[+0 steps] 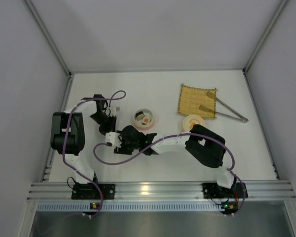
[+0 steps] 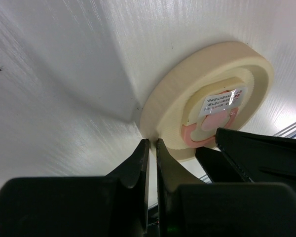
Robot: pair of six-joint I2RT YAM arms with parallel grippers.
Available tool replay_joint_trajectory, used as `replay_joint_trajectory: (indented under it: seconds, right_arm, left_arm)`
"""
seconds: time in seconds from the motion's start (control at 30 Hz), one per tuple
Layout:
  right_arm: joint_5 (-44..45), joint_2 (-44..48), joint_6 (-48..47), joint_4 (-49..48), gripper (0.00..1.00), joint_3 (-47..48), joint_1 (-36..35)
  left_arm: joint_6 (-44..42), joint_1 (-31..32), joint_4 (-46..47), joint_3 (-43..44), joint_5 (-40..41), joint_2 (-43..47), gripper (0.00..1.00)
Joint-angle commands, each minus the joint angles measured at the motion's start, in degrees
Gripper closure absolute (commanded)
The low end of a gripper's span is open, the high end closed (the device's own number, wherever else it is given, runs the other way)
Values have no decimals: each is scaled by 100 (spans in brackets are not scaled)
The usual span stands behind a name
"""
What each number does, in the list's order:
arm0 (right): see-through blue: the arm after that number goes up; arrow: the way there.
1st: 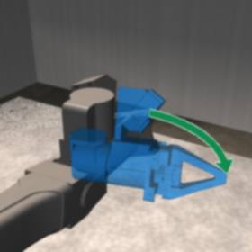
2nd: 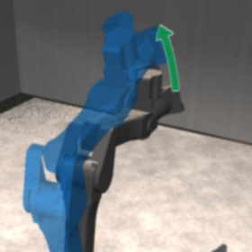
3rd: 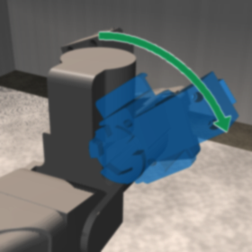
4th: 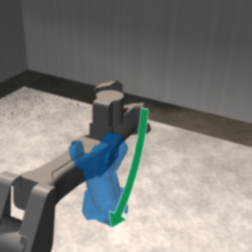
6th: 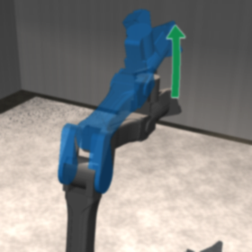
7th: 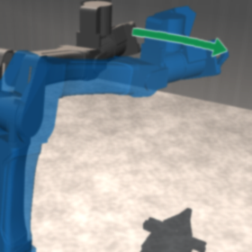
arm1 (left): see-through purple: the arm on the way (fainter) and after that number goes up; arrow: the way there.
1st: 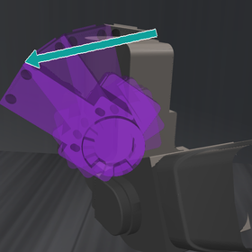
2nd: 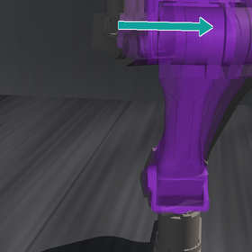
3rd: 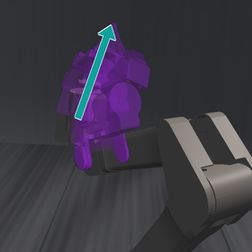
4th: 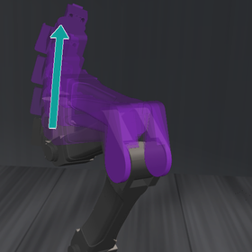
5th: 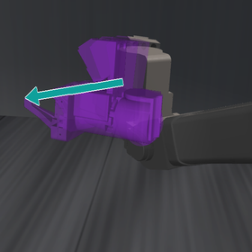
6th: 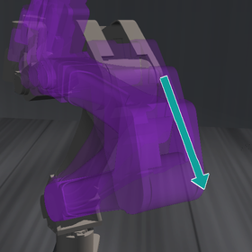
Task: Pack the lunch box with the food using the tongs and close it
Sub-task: Adjust the box lid at the center of the board.
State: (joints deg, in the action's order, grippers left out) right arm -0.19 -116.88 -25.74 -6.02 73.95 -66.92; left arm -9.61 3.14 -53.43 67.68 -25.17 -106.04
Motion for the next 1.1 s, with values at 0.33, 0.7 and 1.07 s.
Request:
replay_joint_trajectory:
  seconds: [0.33, 0.7, 1.07]
  right_arm:
    - [862, -55, -564, -822, 56, 23, -190]
    - [-306, 658, -310, 170, 45, -153, -182]
    - [-166, 210, -660, 198, 43, -109, -199]
  left_arm:
    - [-401, 20, 96, -448, 495, -75, 100]
    - [-507, 20, 52, -431, 425, -136, 100]
    - [-551, 20, -62, -343, 346, -163, 100]
